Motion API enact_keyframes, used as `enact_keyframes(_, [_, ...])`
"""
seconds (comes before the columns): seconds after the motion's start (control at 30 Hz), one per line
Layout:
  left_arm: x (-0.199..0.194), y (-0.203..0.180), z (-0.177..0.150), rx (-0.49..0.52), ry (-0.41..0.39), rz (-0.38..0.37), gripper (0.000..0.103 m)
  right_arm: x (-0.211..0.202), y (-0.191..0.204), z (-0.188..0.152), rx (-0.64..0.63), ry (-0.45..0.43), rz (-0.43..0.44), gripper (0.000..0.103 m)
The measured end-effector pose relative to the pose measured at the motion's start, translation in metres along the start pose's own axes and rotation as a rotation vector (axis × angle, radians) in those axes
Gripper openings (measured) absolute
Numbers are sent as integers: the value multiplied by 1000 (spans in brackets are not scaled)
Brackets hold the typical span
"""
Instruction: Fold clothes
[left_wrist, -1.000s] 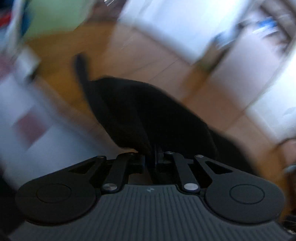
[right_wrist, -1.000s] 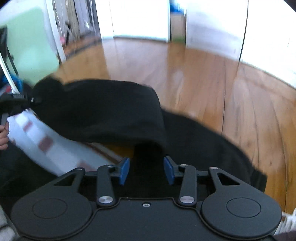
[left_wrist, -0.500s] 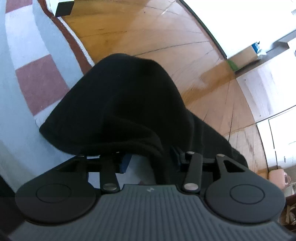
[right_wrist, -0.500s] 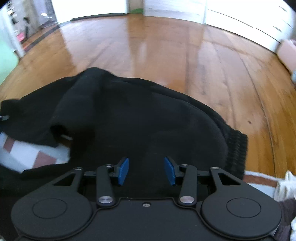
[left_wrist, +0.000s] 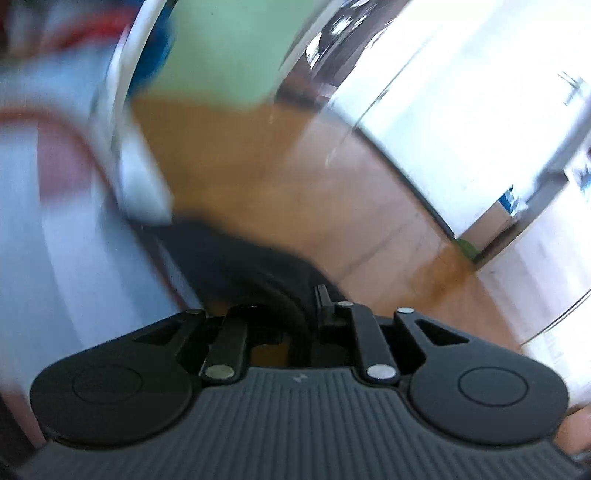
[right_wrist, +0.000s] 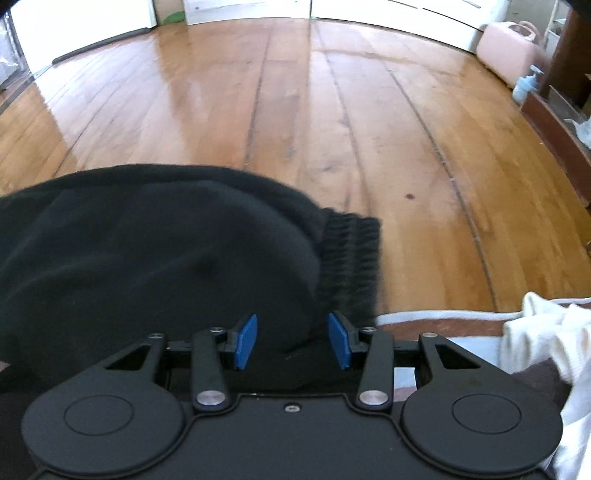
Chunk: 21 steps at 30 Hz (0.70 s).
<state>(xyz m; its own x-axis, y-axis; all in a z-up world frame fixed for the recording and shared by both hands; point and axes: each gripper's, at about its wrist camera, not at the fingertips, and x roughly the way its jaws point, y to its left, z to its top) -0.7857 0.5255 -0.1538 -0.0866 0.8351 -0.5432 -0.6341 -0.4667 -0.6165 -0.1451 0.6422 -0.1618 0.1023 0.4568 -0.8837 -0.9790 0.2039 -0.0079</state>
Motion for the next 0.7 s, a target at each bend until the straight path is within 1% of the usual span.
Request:
enact_keyframes(0.03, [7,6,-5,-25,35,12,13,1,-3,3,1,-4,-2,49])
enact_keyframes(0.07, [12,10,-8,-20,55,34,13,2,-6,6,4,-11,-3,51])
enact_keyframes(0.13, [14,8,-15,28,66,74,13,7,-8,12,10,-22,3,54])
enact_keyframes(0.17, [16,6,-19,45,70,89,16,9,-10,14,12,-30,7,55])
enact_keyframes(0.2, [16,5,-21,46,73,87,19,13,-11,18,13,-38,7,56])
enact_keyframes(0.23, [17,6,-22,37,74,80,26,16,-13,21,14,-47,8,58])
enact_keyframes(0.27, [17,11,-22,26,78,73,31,20,-15,24,20,-55,2,63])
enact_keyframes(0.37, [17,18,-20,25,107,43,32,31,-28,31,87,-63,-23,66])
enact_keyframes(0.4, [17,17,-18,33,110,30,33,34,-34,31,122,-67,-23,67])
enact_keyframes(0.47, [14,11,-21,56,100,12,41,40,-47,29,203,-75,-5,69])
enact_keyframes(0.57, [14,3,-27,81,94,-11,44,53,-68,26,338,-67,35,70])
enact_keyframes(0.67, [21,-1,-33,120,93,-5,45,78,-91,24,570,17,151,72])
enact_keyframes(0.7, [23,-3,-35,136,100,-1,46,84,-95,22,646,22,190,74])
